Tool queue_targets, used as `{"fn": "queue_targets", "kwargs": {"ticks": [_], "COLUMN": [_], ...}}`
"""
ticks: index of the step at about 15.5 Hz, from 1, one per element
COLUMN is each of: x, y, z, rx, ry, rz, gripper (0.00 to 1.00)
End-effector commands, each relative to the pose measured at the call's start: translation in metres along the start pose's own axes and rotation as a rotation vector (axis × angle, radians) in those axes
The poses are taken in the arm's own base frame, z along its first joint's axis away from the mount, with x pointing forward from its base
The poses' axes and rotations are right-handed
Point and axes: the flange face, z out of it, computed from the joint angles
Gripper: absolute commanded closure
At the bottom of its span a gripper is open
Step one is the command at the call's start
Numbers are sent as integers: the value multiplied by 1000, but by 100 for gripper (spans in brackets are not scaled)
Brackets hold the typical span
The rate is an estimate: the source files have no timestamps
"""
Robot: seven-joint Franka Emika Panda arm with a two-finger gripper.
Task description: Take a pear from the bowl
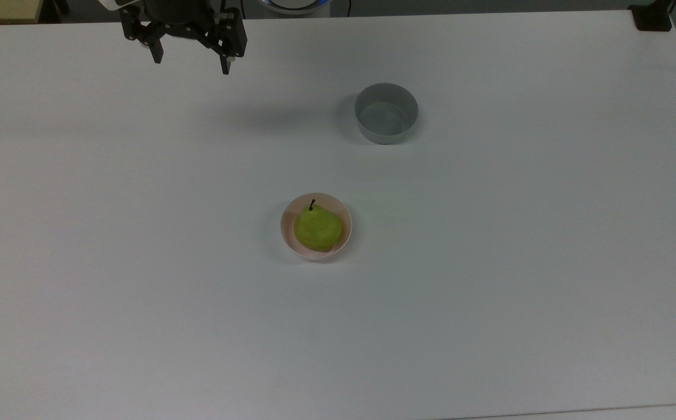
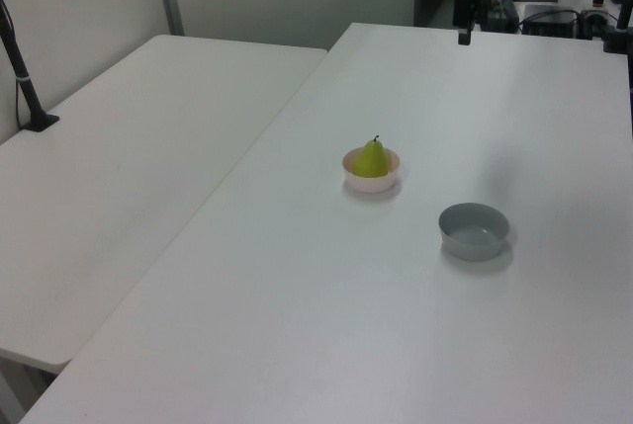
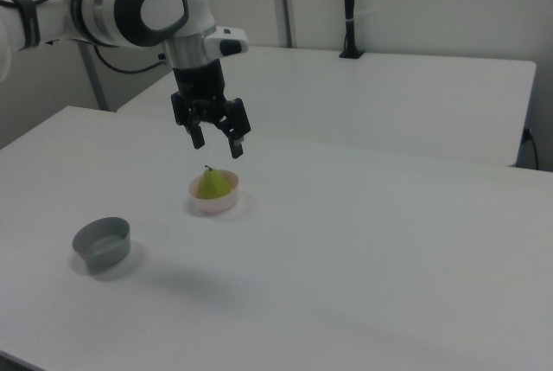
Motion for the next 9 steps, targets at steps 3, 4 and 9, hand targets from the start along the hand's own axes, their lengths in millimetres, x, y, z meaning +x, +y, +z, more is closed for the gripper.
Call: {"fn": "queue_targets", "kwargs": {"ticks": [3,4,9], "x": [-10,-10,-10], "y": [2,1,1], "z": [2,3,2], "rx": [-7,-8,-3], "ry": [-46,-46,-43], "rz": [-13,-17,-21], "gripper": [0,0,0]}}
